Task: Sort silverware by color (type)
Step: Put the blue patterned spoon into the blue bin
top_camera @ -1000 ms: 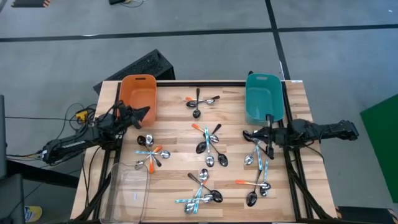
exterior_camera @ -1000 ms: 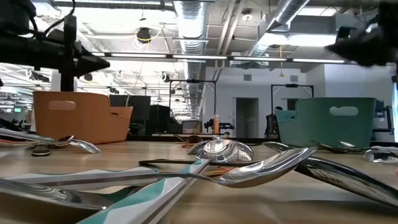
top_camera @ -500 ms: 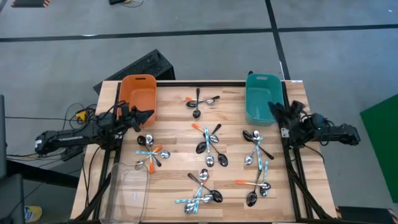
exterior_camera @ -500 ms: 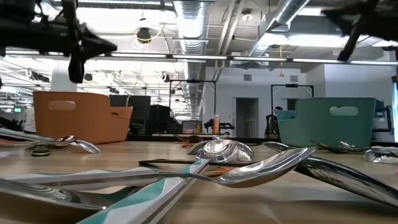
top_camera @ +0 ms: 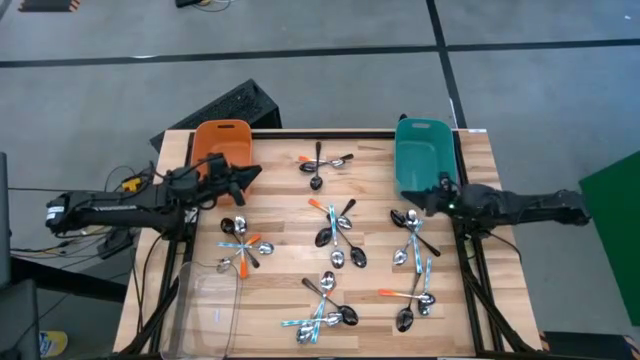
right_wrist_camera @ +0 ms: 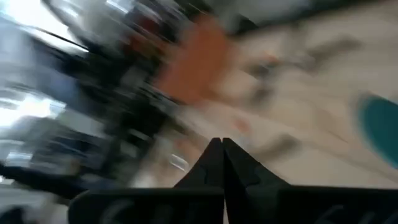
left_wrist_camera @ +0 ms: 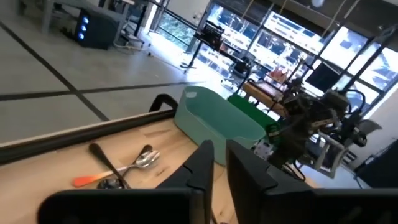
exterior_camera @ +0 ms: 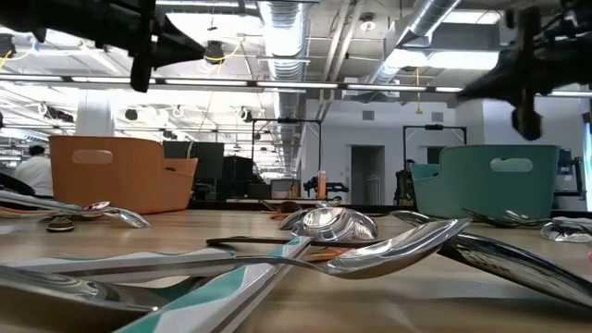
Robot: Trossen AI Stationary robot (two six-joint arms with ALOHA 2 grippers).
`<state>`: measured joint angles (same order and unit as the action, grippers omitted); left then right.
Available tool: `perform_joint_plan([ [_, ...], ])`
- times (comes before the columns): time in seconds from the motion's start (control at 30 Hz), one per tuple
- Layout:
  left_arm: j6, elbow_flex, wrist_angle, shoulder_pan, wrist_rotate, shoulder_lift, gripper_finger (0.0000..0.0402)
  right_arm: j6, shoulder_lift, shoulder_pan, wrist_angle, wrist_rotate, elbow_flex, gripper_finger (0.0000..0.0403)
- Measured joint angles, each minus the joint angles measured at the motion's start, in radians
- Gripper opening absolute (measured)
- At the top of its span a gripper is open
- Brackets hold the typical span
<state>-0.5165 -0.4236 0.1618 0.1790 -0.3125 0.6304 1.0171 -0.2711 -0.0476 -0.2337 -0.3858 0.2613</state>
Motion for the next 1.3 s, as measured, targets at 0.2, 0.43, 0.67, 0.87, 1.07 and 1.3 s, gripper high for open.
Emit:
perform_joint_plan([
  [0.2, -0.008, -0.078, -0.099, 0.004, 0.069, 0.008, 0.0093, 0.176, -0.28, -0.038, -0.46, -0.003, 0.282, 0.0014],
  [0.43, 0.038, -0.11, -0.307, 0.004, 0.111, 0.011, 0.0127, 0.273, -0.585, -0.079, -0.662, 0.077, 0.457, 0.003],
  [0.67, 0.018, -0.109, -0.373, 0.004, 0.065, 0.018, 0.0128, 0.305, -0.838, -0.125, -0.678, 0.252, 0.522, 0.0053],
  [0.87, -0.002, -0.116, -0.396, 0.005, 0.093, 0.017, 0.0128, 0.428, -0.972, -0.16, -0.708, 0.471, 0.536, 0.0066],
  [1.07, 0.04, -0.176, -0.589, 0.005, 0.081, 0.016, 0.0128, 0.508, -1.025, -0.243, -0.75, 0.523, 0.537, 0.0099],
  [1.3, -0.057, -0.177, -0.745, -0.009, 0.085, 0.019, 0.0128, 0.66, -1.077, -0.389, -0.752, 0.506, 0.537, 0.0181],
])
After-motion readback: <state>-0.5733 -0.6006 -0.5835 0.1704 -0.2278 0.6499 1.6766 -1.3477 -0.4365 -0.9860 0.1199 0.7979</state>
